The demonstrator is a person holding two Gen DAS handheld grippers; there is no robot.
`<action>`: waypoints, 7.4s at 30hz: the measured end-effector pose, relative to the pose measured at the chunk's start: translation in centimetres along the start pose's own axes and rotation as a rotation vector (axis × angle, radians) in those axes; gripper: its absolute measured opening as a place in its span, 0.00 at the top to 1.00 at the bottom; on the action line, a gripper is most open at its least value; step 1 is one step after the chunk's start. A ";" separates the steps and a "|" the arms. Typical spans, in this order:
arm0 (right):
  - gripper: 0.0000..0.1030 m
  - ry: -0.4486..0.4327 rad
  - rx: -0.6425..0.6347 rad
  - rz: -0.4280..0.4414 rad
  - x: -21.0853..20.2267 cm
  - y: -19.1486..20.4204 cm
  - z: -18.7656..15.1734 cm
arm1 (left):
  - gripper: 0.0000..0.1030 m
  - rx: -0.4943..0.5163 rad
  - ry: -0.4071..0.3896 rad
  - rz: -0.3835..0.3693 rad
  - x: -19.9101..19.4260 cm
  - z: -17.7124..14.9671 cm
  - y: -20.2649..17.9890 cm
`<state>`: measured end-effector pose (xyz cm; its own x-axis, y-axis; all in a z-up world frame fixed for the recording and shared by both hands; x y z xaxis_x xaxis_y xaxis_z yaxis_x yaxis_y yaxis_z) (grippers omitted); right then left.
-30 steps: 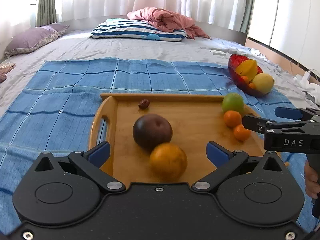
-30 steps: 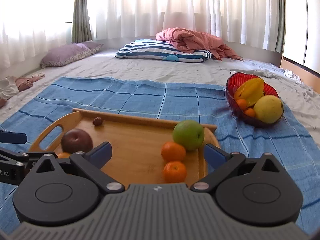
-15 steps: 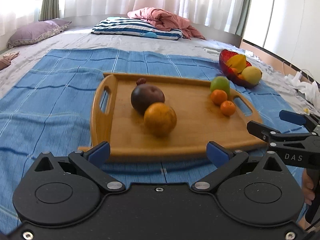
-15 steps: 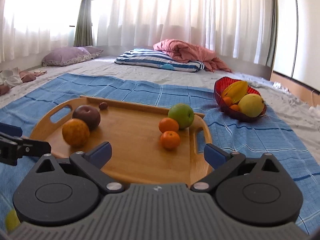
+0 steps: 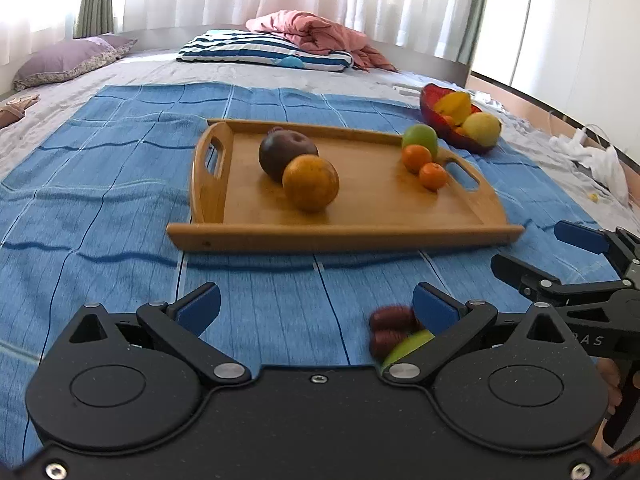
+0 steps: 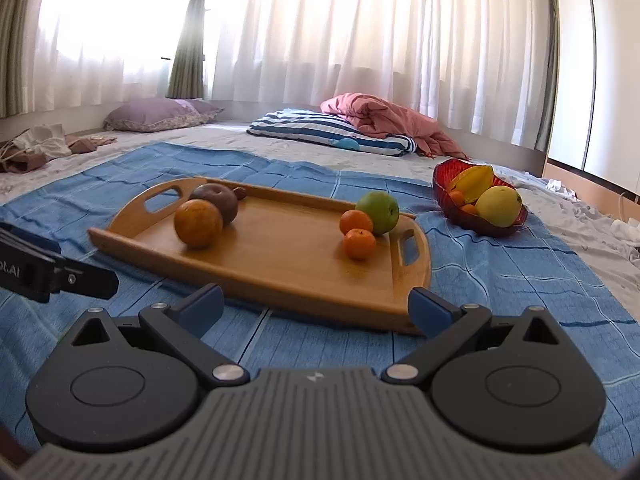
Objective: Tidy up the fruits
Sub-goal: 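Withdraw both grippers from the tray toward the remaining apple and dates, then close the left gripper on the green apple while the right gripper grasps a date, then carry the green apple with the left gripper while the right carries the date to the tray, then lower the green apple onto the tray and open the left gripper while the right releases the date, then withdraw both grippers from the tray toward the two dates on the blanket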
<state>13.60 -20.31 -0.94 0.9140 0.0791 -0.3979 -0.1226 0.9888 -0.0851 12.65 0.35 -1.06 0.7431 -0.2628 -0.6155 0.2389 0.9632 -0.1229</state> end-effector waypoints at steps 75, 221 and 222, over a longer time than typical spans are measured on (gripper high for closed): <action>0.77 0.099 0.024 0.146 2.8 8.0 -2.8 | 0.43 -0.083 -0.036 0.105 -0.8 -1.1 2.3; 0.02 0.163 0.147 0.117 4.5 1.8 -1.8 | 0.00 0.128 0.020 0.099 2.2 1.1 1.8; 0.02 0.162 0.148 0.118 4.4 1.8 -2.0 | 0.00 0.129 0.021 0.100 2.1 1.0 1.8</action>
<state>16.58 -18.43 -4.66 0.8214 0.1853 -0.5394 -0.1555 0.9827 0.1008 15.26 1.48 -1.79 0.7541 -0.1639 -0.6359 0.2443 0.9689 0.0401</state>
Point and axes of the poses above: each gripper's, at about its wrist camera, not at the fingertips, and x roughly the way its jaws point, y to its left, z to its top, the point moved 8 cm from there along x, roughly the way its jaws point, and after that the axes turned 1 degree about x, right-handed, at the moved point
